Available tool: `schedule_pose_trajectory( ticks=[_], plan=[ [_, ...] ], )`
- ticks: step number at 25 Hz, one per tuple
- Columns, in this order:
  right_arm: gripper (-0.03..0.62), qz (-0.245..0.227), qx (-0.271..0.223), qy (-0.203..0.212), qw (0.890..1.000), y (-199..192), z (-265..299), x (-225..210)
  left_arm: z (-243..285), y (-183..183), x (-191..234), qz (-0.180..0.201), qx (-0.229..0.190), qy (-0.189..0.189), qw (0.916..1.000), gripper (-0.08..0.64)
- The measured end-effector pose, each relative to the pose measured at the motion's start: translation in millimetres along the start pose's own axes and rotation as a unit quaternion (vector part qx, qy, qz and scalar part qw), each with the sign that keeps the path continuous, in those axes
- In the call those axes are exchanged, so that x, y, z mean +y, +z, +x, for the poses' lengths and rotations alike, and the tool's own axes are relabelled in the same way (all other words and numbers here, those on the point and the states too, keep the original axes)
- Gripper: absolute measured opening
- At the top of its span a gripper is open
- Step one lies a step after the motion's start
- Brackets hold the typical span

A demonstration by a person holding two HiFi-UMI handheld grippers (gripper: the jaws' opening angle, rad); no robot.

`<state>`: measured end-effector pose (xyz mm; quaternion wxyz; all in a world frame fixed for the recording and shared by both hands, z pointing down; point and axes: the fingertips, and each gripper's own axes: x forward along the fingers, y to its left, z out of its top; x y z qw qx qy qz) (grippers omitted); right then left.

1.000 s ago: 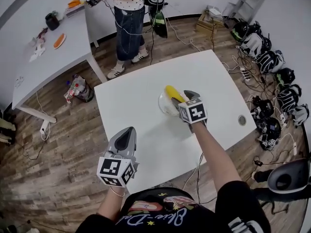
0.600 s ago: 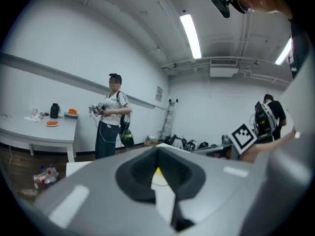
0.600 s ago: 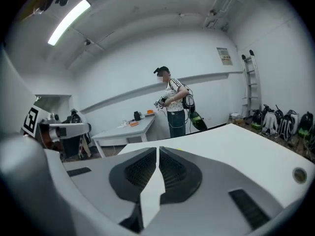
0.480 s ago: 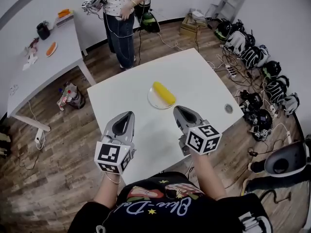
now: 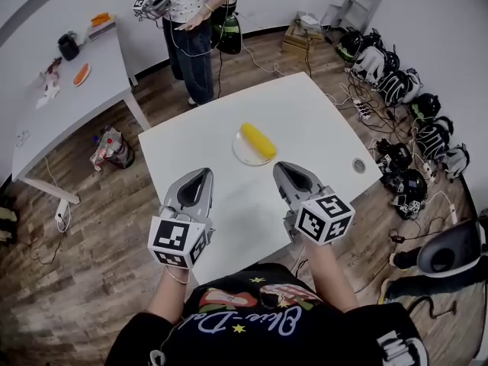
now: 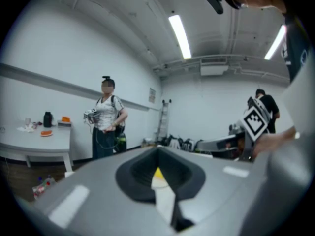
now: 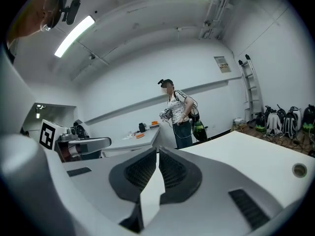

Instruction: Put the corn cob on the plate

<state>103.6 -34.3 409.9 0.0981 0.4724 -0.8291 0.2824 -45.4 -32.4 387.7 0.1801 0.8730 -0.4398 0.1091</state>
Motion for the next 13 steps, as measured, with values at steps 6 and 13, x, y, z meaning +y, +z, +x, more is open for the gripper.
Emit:
schedule_pose_trajectory(
  ticks=[6, 13],
  plan=[
    [0.029, -0.01, 0.011, 0.016, 1.0, -4.4, 2.4, 13.3, -8.1, 2.9, 3.1, 0.03, 0.003, 0.016, 0.9994, -0.012],
    [0.029, -0.013, 0.011, 0.021, 1.0, -4.9, 6.2, 22.7, -15.6, 0.7, 6.2, 0.051, 0.011, 0.025, 0.9983, -0.012]
  ],
)
